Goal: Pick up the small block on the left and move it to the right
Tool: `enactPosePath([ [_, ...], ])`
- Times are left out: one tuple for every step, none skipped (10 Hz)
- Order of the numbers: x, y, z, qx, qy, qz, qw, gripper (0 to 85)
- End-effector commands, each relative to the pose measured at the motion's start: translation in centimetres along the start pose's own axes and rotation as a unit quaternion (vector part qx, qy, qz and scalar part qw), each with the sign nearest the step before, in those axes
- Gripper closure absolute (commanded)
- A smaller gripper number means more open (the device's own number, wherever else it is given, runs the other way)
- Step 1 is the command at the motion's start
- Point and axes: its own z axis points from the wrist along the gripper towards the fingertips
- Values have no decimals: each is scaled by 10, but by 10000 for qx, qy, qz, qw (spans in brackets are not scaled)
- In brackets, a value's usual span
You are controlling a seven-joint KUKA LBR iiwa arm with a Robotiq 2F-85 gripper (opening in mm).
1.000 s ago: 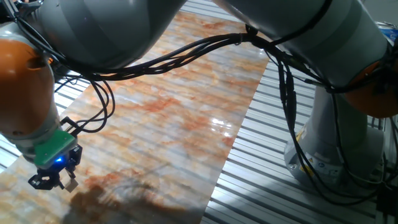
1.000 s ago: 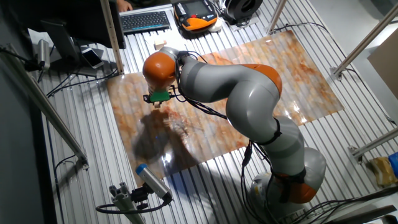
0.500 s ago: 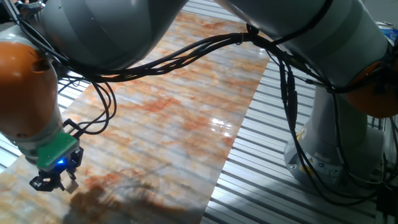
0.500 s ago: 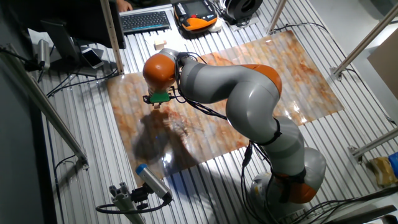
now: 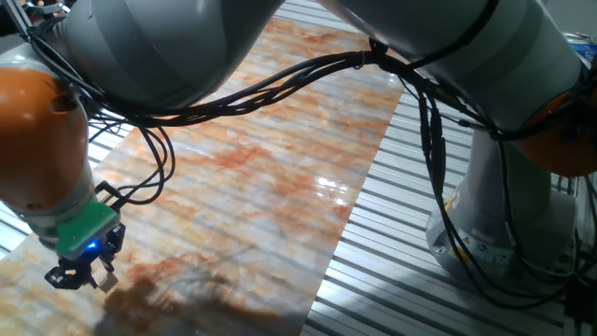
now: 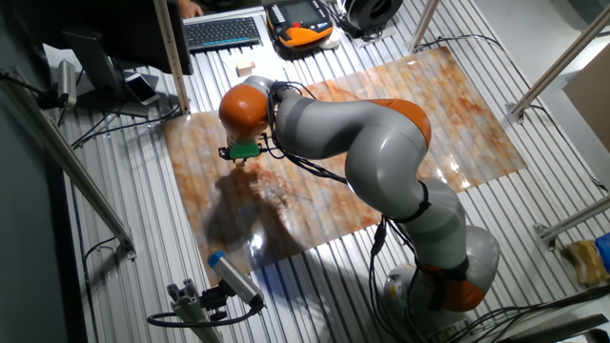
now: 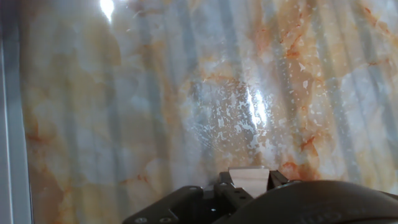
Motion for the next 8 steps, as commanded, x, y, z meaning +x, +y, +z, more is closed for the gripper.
enactPosePath([
  [0,0,1,19,12,-7,10000,850],
  [0,0,4,30,25,-29,10000,850],
  [-1,0,6,88,31,-52,9999,850],
  [-1,0,10,109,50,-66,9999,850],
  [-1,1,14,108,35,-67,9999,850],
  [-2,1,17,103,29,-52,9999,850],
  [-3,0,21,105,14,-45,9999,850],
  [-3,-1,22,81,9,-45,10000,850],
])
